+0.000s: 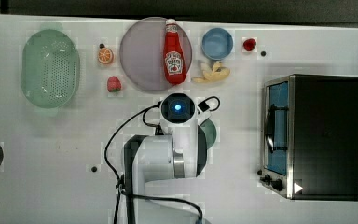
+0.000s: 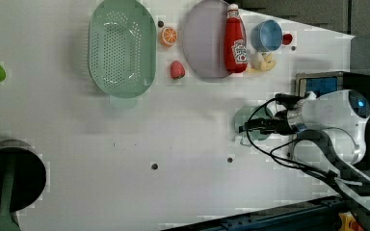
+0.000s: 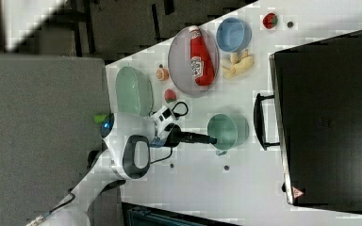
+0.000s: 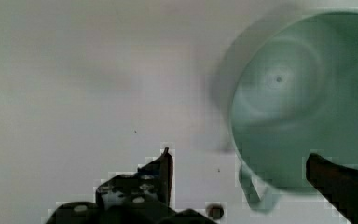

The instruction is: Drag mug right to left.

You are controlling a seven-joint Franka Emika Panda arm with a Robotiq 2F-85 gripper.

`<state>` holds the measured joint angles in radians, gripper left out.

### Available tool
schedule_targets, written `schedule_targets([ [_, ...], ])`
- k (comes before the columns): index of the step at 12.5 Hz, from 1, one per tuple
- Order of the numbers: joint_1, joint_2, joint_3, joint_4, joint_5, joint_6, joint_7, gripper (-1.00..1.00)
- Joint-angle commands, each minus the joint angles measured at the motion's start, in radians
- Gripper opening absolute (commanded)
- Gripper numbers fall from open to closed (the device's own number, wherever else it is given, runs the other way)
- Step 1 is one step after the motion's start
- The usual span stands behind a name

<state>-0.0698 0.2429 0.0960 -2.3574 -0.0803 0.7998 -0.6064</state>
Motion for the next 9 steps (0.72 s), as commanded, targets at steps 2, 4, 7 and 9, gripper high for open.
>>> schedule_targets([
  [2,0.014,0.058,0.002,0.000,-0.022,0.155,-0.071,1.00],
  [4,0.021,0.090,0.002,-0.024,-0.024,0.251,-0.071,0.92],
  [7,0.024,0.095,0.000,-0.060,-0.024,0.304,-0.069,0.18],
  [9,0.024,0.089,-0.001,-0.060,-0.024,0.304,-0.069,-0.27],
])
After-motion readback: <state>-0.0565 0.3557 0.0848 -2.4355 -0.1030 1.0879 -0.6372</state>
